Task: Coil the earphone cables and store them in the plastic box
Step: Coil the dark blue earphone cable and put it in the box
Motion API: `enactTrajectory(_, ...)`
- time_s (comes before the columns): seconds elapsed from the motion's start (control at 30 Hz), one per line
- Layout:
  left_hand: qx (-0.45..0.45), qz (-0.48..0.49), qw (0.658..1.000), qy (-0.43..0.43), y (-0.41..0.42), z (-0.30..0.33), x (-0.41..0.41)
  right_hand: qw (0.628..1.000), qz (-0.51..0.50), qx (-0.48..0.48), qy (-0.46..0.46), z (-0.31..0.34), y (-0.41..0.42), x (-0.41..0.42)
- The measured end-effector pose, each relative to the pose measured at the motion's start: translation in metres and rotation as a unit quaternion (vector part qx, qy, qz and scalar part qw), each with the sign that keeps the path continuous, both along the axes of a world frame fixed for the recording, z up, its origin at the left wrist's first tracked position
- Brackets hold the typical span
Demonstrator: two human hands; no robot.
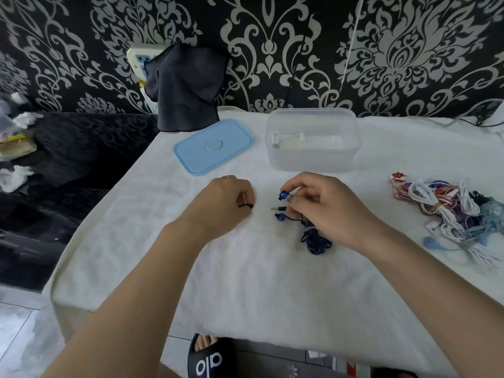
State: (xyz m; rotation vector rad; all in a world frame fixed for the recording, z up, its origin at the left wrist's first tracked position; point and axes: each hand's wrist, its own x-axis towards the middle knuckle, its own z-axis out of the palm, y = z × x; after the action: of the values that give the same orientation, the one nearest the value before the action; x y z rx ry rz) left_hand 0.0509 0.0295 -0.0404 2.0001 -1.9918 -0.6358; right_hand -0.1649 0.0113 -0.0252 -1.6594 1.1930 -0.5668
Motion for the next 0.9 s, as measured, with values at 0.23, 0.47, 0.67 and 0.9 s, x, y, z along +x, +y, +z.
enactTrajectory(0.23,-0.019,-0.033,0.99,0.138,0.008,0.015,-0.017,0.998,-0.029,0.018,-0.054,0.003,-0.004,0.0)
enactTrajectory(0.47,-0.036,-0.04,0.984,0.171,0.008,0.018,-0.024,0.999,-0.009,0.014,-0.045,0.004,0.0,0.002)
enactTrajectory(0.67,-0.049,-0.034,0.979,0.197,0.009,0.022,-0.026,0.998,-0.017,0.02,-0.053,0.003,-0.001,0.001)
enactTrajectory(0.9,-0.065,-0.044,0.976,0.204,0.009,0.024,-0.027,0.997,-0.023,0.018,-0.066,0.002,-0.002,0.001)
